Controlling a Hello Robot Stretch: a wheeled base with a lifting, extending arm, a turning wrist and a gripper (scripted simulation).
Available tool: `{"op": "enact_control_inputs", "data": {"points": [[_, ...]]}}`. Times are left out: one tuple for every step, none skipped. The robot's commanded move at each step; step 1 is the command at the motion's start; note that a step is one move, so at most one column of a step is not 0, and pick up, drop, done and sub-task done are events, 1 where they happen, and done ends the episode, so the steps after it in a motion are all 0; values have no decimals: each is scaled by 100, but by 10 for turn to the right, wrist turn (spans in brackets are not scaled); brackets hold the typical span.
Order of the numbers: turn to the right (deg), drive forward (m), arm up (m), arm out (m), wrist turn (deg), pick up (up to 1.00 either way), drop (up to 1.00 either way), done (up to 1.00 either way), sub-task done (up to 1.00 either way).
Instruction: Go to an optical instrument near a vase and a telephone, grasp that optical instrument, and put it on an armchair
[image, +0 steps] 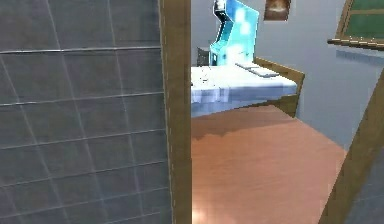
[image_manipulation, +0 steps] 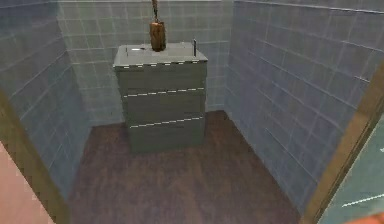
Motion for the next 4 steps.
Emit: {"op": "enact_control_inputs", "data": {"points": [[300,0,0,0,0,0,0,0,0],[0,60,0,0,0,0,0,0,0],[-420,0,0,0,0,0,0,0,0],[0,100,0,0,0,0,0,0,0]]}}
